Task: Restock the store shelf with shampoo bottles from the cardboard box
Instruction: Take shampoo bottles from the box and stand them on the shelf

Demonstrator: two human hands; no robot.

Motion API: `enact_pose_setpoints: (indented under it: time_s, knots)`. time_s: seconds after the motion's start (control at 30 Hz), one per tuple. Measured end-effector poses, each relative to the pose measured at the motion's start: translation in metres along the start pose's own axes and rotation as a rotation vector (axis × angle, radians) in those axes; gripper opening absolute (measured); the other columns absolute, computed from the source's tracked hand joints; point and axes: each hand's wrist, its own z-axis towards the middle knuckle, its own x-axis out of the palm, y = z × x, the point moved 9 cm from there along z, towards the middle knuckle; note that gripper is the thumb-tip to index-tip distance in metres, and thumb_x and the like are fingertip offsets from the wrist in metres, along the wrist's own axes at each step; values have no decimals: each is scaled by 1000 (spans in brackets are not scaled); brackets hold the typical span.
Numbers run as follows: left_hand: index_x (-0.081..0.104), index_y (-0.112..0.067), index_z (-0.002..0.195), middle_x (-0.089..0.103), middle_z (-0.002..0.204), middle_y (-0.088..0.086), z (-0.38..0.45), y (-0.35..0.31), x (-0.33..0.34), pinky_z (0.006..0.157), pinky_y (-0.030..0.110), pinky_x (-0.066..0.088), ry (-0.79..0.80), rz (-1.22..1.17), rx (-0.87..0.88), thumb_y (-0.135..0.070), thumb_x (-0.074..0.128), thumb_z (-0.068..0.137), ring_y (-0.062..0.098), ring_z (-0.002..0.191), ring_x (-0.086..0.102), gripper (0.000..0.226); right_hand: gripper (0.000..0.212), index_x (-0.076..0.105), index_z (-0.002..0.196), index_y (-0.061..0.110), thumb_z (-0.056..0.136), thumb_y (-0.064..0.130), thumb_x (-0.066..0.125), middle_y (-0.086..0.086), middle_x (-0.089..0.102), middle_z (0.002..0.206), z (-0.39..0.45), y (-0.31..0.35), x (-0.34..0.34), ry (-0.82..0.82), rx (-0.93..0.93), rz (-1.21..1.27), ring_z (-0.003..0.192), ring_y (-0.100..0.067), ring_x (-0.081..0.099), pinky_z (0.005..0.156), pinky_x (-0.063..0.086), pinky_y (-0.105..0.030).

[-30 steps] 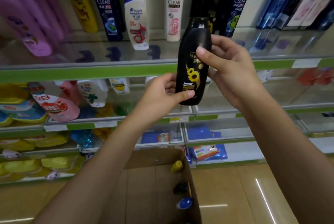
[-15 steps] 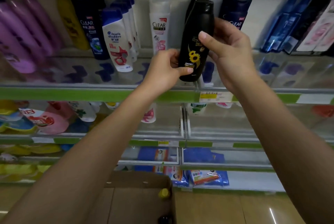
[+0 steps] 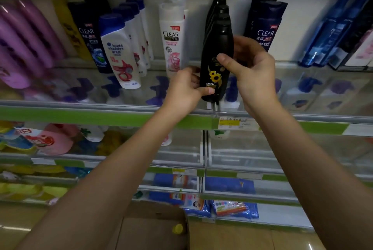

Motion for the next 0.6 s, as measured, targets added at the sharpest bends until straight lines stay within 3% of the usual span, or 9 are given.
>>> enact_pose_setpoints:
  time_s: [0.17,0.3,0.43,0.6]
  knots:
    - [62,-11,112,63,78,-13,4,0,2,72,14,50,-45,68,30,-13,78,75,-3,71,60,41,39,62,112,30,77,20,78,-1,55,116,5,-1,-5,-63,-57,-71,99,-10,61,90,55,-32]
    - [65,-14,110,67,91,-7,8,0,3,80,21,48,-42,93,26,-14,75,78,8,85,64,34,39,60,107,40,78,21,78,-3,59,119,10,-6,-1,-50,-41,-62,100,-13,62,84,57,-29]
    - [65,-12,113,63,88,-9,14,0,4,73,12,44,-38,92,21,-13,74,79,6,82,61,36,38,63,113,27,79,15,76,-5,67,114,17,-11,1,-40,-34,-30,98,-20,62,78,54,-22]
    - [61,-11,120,68,106,0,20,2,7,83,20,44,-33,91,5,-14,73,80,10,93,62,42,41,63,118,22,80,15,76,-3,66,116,23,-14,2,-38,-55,-38,96,-18,61,79,54,-22]
